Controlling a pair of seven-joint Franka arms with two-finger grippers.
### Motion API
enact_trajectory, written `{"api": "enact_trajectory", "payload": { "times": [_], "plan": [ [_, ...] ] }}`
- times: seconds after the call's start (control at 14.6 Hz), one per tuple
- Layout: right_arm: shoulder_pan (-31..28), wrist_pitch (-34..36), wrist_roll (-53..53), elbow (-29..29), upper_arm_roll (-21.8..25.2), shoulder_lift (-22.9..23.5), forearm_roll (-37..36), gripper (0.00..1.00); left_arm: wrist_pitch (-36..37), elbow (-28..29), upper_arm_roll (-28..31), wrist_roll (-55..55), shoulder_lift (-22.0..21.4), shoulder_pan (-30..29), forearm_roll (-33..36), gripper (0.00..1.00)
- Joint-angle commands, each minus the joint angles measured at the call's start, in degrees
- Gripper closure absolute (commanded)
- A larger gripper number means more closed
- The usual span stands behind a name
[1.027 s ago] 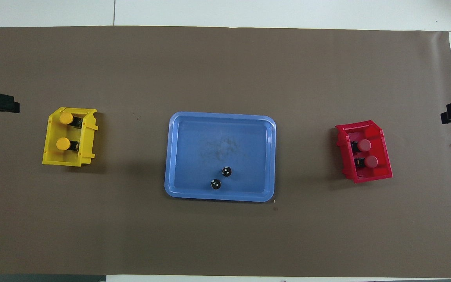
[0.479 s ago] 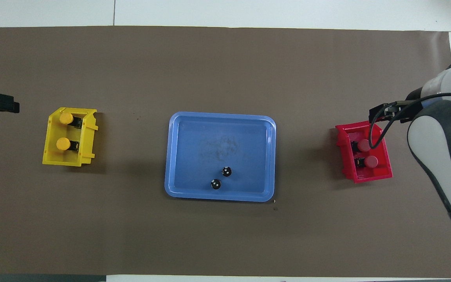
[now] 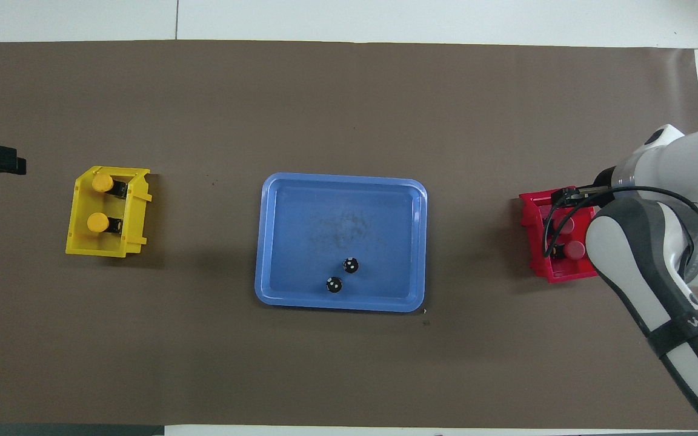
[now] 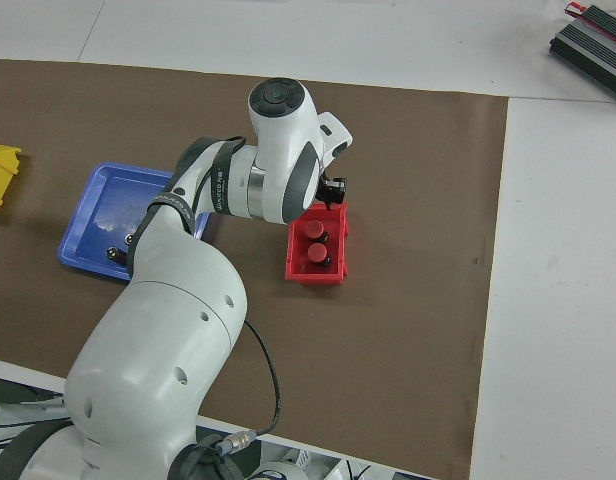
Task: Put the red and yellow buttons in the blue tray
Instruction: 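Lower the right gripper and grasp a red button in the caddy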
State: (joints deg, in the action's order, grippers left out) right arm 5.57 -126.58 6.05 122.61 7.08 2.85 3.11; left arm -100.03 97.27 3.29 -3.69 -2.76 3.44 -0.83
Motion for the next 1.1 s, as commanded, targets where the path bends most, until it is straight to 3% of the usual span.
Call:
{"api": "enact_trajectory", "payload": {
  "times": [0.0,0.27,1.03],
  "plan": [
    [-0.1,-2.2,2.4,3.4,0.0,-2.0,1.0,0.37,-0.3,0.3,-0.2,-0.5,-0.1,-0.4,0.9,0.00],
    [0.0,-5.4,2.6,7.1,0.0,-2.9,1.0,0.41,-0.3,0.3,-0.2,-0.6,-0.1,-0.3,0.9,0.00],
    [-0.3,-8.5,5.5,9.9,0.0,-2.9,1.0,0.48,3.2,0.5,-0.1,-5.1,-0.6,-0.4,1.0,0.00]
  ]
}}
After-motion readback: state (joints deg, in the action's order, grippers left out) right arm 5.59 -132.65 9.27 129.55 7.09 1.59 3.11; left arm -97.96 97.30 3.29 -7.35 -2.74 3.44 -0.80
